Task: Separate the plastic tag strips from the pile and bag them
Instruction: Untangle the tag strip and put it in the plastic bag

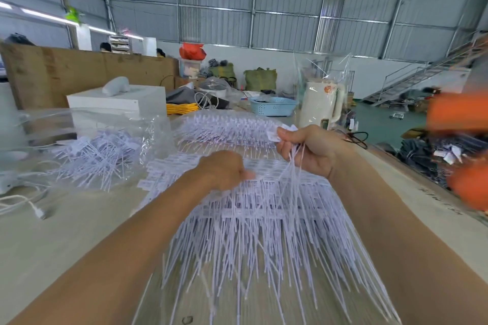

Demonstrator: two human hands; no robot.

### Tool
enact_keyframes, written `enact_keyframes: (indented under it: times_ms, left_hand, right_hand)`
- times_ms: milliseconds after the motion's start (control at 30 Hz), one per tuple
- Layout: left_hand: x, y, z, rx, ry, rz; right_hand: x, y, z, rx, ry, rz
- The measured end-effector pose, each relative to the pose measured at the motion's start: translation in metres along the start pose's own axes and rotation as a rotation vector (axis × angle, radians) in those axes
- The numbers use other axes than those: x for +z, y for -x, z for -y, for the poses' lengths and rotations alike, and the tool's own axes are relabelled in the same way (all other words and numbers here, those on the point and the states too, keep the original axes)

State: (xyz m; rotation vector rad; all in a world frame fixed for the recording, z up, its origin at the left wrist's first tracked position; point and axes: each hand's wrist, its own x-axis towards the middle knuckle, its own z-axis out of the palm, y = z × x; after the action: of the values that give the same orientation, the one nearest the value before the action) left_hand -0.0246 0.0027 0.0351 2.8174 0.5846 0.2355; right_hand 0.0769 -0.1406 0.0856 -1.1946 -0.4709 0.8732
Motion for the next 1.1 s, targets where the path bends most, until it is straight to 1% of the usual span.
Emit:
enact_keyframes:
  times_ms: [33,67,100,133,167,200,233,333,433,500,567,700,767,800,867,900,967,1000,1067,1100]
  left_hand:
    - [-0.003,0.003,-0.008,0.015,0.144,-0.098]
    - [-0.006,0.008,-0.018,0.016,0.392,-0.144]
    - [-0.009,0.015,-0.030,0.004,0.663,-0.098]
    - [-0.013,0.021,-0.040,-0.009,0.859,0.009]
    - [-0.012,0.027,-0.047,-0.003,0.957,0.109]
    - [-0.010,0.032,-0.052,0.030,0.990,0.170]
    - [-0.007,0.036,-0.055,0.066,1.000,0.174]
    - [0.000,0.039,-0.053,0.053,1.009,0.061]
    - [0.002,0.041,-0.047,0.003,1.095,0.045]
    - [0.004,0.044,-0.045,-0.001,1.122,0.027]
    - [0.007,0.047,-0.043,0.018,1.078,0.013]
    - [0.011,0.051,-0.042,0.013,1.093,0.073]
    - [0.014,0.050,-0.042,-0.021,1.064,0.032]
    - [0.014,0.050,-0.043,-0.038,1.053,-0.012]
    - [0.012,0.048,-0.041,-0.065,1.145,-0.081]
    - [0.010,0.048,-0.040,-0.077,1.232,-0.079]
    - [0.005,0.048,-0.037,-0.075,1.352,0.010]
    - [0.004,0.050,-0.036,-0.069,1.356,0.080]
    - [0.006,0.054,-0.036,-0.051,1.284,0.194]
    - [0.008,0.055,-0.037,-0.030,1.246,0.217]
  right_hand:
    - [0.001,-0.002,-0.002,-0.022,-0.055,-0.025]
    - [0.002,-0.004,-0.004,-0.052,-0.087,-0.053]
    - [0.003,-0.006,-0.006,-0.084,-0.096,-0.083]
    - [0.004,-0.007,-0.008,-0.117,-0.100,-0.113]
    - [0.004,-0.009,-0.010,-0.143,-0.109,-0.145]
    - [0.004,-0.010,-0.012,-0.157,-0.121,-0.171]
    - [0.003,-0.011,-0.013,-0.163,-0.136,-0.186]
    - [0.002,-0.012,-0.018,-0.202,-0.246,-0.176]
    - [0.003,-0.011,-0.023,-0.257,-0.411,-0.156]
    - [0.007,-0.010,-0.026,-0.278,-0.469,-0.140]
    - [0.011,-0.010,-0.031,-0.272,-0.441,-0.099]
    - [0.018,-0.010,-0.041,-0.289,-0.190,-0.104]
    - [0.020,-0.009,-0.043,-0.320,-0.128,-0.096]
    - [0.020,-0.008,-0.044,-0.323,-0.119,-0.065]
    - [0.017,-0.007,-0.048,-0.287,-0.124,0.024]
    - [0.015,-0.006,-0.050,-0.259,-0.141,0.052]
    - [0.011,-0.006,-0.051,-0.247,-0.146,0.054]
    - [0.009,-0.008,-0.050,-0.270,-0.117,0.043]
    - [0.008,-0.010,-0.049,-0.314,-0.079,0.043]
    - [0.009,-0.010,-0.048,-0.316,-0.074,0.059]
